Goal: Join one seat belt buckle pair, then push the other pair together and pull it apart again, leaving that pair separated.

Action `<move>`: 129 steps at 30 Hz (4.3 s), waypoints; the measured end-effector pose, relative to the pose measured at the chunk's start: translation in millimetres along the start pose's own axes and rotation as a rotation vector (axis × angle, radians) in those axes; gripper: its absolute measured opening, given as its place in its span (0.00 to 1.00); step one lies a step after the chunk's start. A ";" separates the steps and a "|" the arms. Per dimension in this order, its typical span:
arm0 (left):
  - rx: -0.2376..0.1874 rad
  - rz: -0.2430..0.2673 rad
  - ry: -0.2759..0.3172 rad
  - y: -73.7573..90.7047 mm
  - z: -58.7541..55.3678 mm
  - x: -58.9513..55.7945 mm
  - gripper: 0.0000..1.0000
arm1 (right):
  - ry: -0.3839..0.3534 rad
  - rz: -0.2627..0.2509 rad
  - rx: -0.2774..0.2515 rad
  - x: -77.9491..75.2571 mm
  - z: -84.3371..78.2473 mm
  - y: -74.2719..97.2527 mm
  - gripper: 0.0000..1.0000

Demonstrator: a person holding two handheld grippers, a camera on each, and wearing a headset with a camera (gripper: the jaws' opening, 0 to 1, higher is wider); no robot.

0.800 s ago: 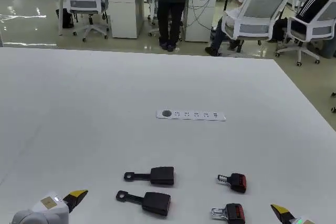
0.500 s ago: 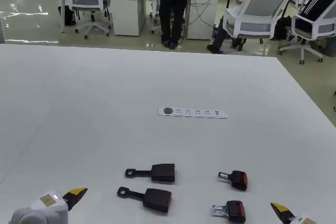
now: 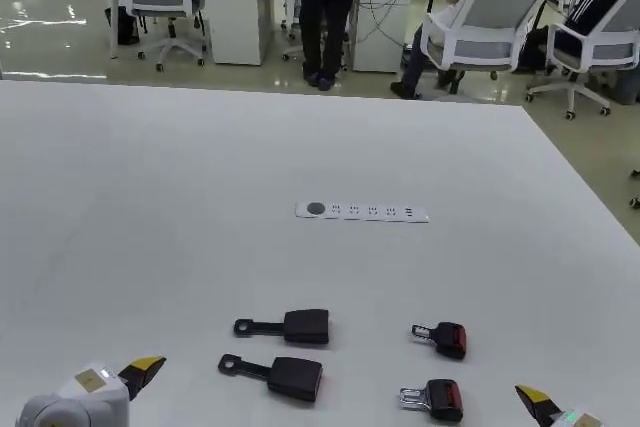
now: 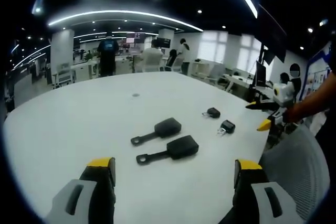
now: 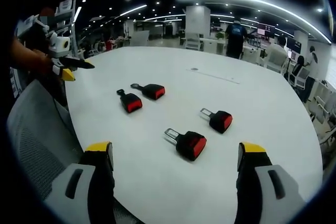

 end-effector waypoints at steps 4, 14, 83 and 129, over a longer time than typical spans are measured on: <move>0.002 -0.002 0.001 -0.9 0.8 -1.6 0.96 | -0.002 -0.001 0.001 -0.6 0.1 -0.4 0.99; 0.004 0.000 0.001 -0.5 -1.4 1.8 0.96 | -0.009 -0.002 0.003 -2.4 -2.1 -2.4 0.99; 0.057 -0.065 -0.037 -19.3 4.8 10.5 0.92 | 0.021 0.055 0.044 -19.0 3.7 -22.8 0.97; 0.257 -0.255 -0.224 -75.6 13.3 31.2 0.82 | 0.104 0.271 0.139 -33.9 4.7 -69.0 0.93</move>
Point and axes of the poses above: the centre of the closed fingertips' face, and the gripper's own axes: y roughly backward along the fingers, x roughly to its left, z roughly out of its top, the point moved 7 cm from there along y, roughly backward along the fingers, and after that the axes turned 10 degrees about -z, right-handed, at the moved point
